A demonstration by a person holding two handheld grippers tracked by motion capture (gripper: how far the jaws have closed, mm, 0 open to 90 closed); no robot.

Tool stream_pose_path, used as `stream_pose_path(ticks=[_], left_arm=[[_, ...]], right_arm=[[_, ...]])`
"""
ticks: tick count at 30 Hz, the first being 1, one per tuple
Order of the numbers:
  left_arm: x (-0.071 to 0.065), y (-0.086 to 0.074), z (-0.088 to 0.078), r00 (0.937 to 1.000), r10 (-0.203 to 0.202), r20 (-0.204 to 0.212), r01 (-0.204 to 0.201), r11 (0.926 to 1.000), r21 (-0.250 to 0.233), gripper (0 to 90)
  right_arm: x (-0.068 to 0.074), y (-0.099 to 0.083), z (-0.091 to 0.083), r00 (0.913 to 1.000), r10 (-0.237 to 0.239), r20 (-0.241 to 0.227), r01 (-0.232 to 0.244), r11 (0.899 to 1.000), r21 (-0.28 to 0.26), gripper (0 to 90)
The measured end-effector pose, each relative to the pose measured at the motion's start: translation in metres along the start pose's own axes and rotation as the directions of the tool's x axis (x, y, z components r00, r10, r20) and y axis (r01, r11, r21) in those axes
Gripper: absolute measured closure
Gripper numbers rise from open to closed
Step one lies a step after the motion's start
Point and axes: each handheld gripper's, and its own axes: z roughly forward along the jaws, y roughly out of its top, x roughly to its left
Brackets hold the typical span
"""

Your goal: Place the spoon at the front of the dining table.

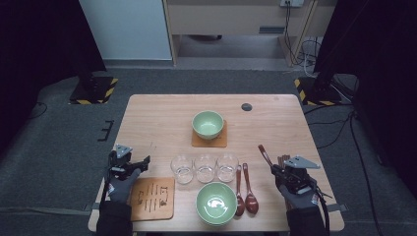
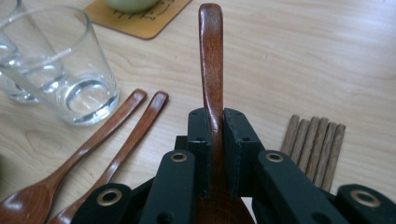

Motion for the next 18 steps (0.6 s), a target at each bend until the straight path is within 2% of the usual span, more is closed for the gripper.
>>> stream_pose_path(ticks=[8, 18], left_arm=[[-0.002, 0.004, -0.008, 0.9994, -0.021, 0.027, 0.022, 0.9986, -0.048, 15.2], [-0.004, 0.01, -0.015, 0.9971, -0.041, 0.063, 0.047, 0.9952, -0.086, 15.5]], right_arm=[[-0.002, 0.018, -0.008, 0.9999, 0.006, -0.009, -0.006, 0.998, -0.066, 81.8], [-0.007, 0.031, -0.016, 1.0, 0.006, -0.004, -0.007, 0.994, -0.113, 81.8]])
